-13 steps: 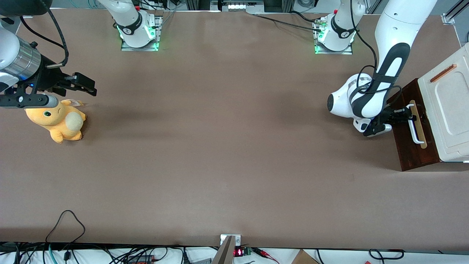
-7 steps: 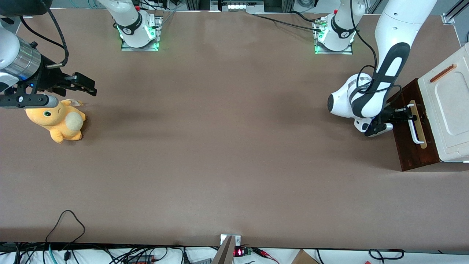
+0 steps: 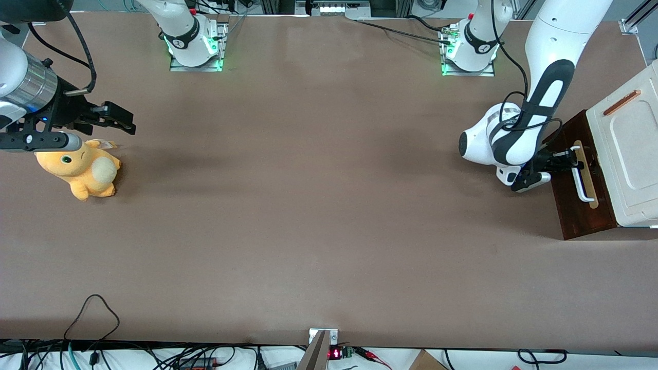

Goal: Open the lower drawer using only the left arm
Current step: 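Pull the handle with the left gripper, sliding the drawer out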

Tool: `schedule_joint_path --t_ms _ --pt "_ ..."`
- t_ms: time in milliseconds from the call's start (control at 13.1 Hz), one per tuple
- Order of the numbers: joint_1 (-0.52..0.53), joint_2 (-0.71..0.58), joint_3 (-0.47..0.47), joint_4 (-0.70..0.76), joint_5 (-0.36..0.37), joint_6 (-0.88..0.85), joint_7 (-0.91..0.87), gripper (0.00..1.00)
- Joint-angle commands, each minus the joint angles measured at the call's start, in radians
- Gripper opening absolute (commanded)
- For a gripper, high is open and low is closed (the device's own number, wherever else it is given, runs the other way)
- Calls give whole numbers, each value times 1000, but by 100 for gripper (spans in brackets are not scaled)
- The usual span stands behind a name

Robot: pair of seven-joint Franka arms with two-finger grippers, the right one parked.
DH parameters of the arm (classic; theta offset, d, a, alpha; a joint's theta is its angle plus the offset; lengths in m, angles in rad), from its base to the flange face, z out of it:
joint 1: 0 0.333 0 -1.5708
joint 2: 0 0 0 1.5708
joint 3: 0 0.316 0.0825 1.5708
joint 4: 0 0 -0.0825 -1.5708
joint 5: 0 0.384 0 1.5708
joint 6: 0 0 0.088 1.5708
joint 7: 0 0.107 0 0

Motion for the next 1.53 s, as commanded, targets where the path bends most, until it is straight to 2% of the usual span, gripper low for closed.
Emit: schedule_joint_path --t_ms 0,383,612,689,765,842,918,1071,1148,1301,1454 --pt "-35 -20 -37 3 7 -10 -7 0" --pt "-70 -19 -143 26 -96 -8 2 0" --pt "-77 -19 -164 29 -108 -8 5 0" --pt "-77 -19 -164 27 -108 -8 13 8" --pt "-77 -19 -164 27 -108 -8 26 35" --pt "-77 -19 -162 27 -108 -8 39 90" --pt "-77 -22 -163 27 -108 -10 39 100" --pt "-77 -22 -164 32 -119 -8 37 100" --pt "-77 -22 -164 61 -168 -8 37 100" --pt "-77 -40 -164 159 -353 -4 45 100" --pt "-77 -83 -165 207 -456 -4 149 100"
